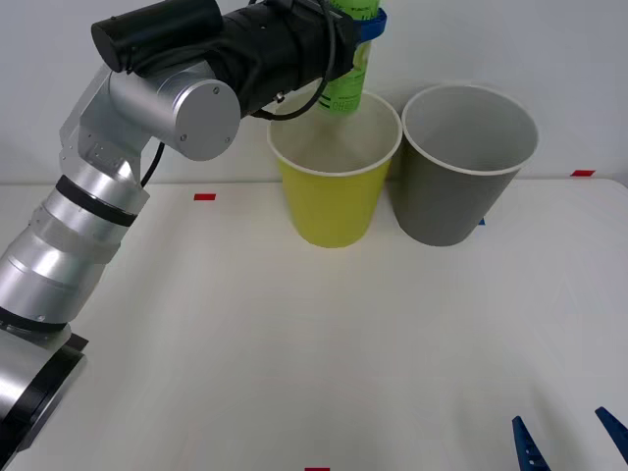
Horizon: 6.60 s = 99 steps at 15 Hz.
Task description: Put cans in the gray bin and PET bottles in the light green bin.
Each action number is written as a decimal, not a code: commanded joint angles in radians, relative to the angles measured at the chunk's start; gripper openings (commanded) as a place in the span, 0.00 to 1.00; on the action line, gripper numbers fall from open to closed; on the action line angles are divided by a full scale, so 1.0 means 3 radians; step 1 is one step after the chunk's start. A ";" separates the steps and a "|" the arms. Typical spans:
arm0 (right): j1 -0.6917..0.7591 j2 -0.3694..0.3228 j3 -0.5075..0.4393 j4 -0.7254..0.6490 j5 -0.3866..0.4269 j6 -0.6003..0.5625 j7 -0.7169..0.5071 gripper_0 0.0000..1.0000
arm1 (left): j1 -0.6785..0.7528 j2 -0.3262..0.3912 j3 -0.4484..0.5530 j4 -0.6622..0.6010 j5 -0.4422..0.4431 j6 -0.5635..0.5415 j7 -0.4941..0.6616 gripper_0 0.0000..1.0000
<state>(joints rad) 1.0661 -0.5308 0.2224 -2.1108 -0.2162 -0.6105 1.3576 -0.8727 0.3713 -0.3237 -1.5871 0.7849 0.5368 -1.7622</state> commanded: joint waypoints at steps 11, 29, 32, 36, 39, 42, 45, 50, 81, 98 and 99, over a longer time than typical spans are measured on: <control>0.0000 0.0000 0.0000 0.0000 0.0000 0.0000 0.0000 1.00 | -0.0001 0.0020 0.0000 -0.0002 -0.0019 0.0000 0.0065 1.00; 0.0000 0.0000 0.0000 0.0000 0.0000 0.0000 0.0000 1.00 | 0.1283 0.0818 0.0235 -0.1674 0.0083 0.0292 0.0377 1.00; 0.0000 0.0000 0.0000 0.0000 0.0000 0.0000 0.0000 1.00 | 0.1574 0.0818 0.0465 -0.2001 0.0094 0.0609 0.0372 1.00; 0.0000 0.0000 0.0000 0.0000 0.0000 0.0000 0.0000 1.00 | 0.1958 0.0787 0.0742 -0.2385 0.0032 0.0880 0.0367 1.00; 0.0000 0.0000 0.0000 0.0000 0.0000 0.0000 0.0000 1.00 | 0.2316 0.0767 0.0849 -0.2589 -0.0009 0.0798 0.0357 1.00; 0.0000 0.0000 0.0000 0.0000 0.0000 0.0000 0.0000 1.00 | 0.2786 0.0756 0.0849 -0.2681 -0.0075 0.0338 0.0311 1.00; 0.0000 0.0000 0.0000 0.0000 0.0000 0.0000 0.0000 1.00 | 0.3185 0.0874 0.0767 -0.2676 -0.0116 -0.0220 0.0259 1.00; 0.0000 0.0000 0.0000 0.0000 0.0000 0.0000 0.0000 1.00 | 0.3896 0.1104 0.0593 -0.2609 -0.0244 -0.1201 0.0198 1.00; 0.0000 0.0000 0.0000 0.0000 0.0000 0.0000 0.0000 1.00 | 0.6069 0.0721 -0.0066 -0.1771 -0.0637 -0.3482 -0.1136 1.00; 0.0000 0.0000 0.0000 0.0000 0.0000 0.0000 0.0000 1.00 | 0.6233 0.0710 -0.0107 -0.1791 -0.0627 -0.3645 -0.1182 1.00; 0.0000 0.0000 0.0000 0.0000 0.0000 0.0000 0.0000 1.00 | 0.6233 0.0710 -0.0107 -0.1791 -0.0627 -0.3645 -0.1182 1.00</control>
<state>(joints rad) 1.0661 -0.5307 0.2224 -2.1108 -0.2163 -0.6105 1.3576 0.9971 0.5844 -0.3558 -2.1245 0.5966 -0.5570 -2.1169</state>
